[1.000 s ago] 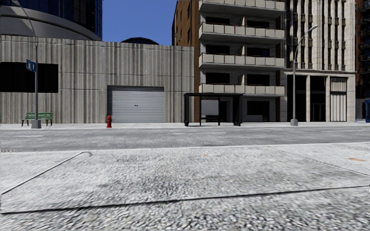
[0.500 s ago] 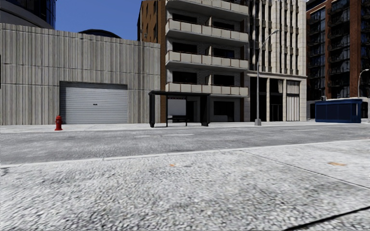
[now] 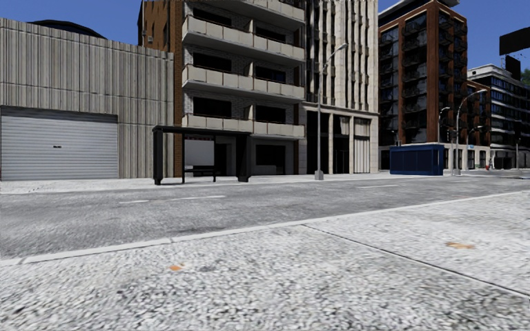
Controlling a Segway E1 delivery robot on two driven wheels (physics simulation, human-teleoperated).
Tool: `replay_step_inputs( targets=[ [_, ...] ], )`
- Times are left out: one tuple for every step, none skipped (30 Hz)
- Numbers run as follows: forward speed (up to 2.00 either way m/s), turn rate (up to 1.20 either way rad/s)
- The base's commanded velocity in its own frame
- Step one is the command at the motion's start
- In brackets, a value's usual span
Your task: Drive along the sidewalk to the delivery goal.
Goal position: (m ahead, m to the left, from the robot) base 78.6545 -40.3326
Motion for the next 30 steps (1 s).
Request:
replay_step_inputs(
  targets=[
    [1.66, -0.67],
    [1.66, -0.67],
    [1.67, -0.68],
    [1.67, -0.68],
    [1.67, -0.68],
    [1.67, -0.68],
    [1.67, -0.68],
    [1.67, -0.68],
    [1.67, -0.68],
    [1.67, -0.68],
    [1.67, -0.68],
    [1.67, -0.68],
    [1.67, -0.68],
    [1.68, -0.68],
    [1.68, -0.68],
    [1.68, -0.68],
    [1.68, -0.68],
    [1.69, -0.68],
    [1.69, -0.68],
    [1.69, -0.68],
    [1.69, -0.68],
    [1.69, -0.68],
    [1.69, -0.68],
    [1.69, -0.68],
    [1.69, -0.68],
    [1.69, -0.68],
    [1.69, -0.68],
    [1.69, -0.68],
    [1.69, -0.68],
    [1.69, -0.68]
  ],
)
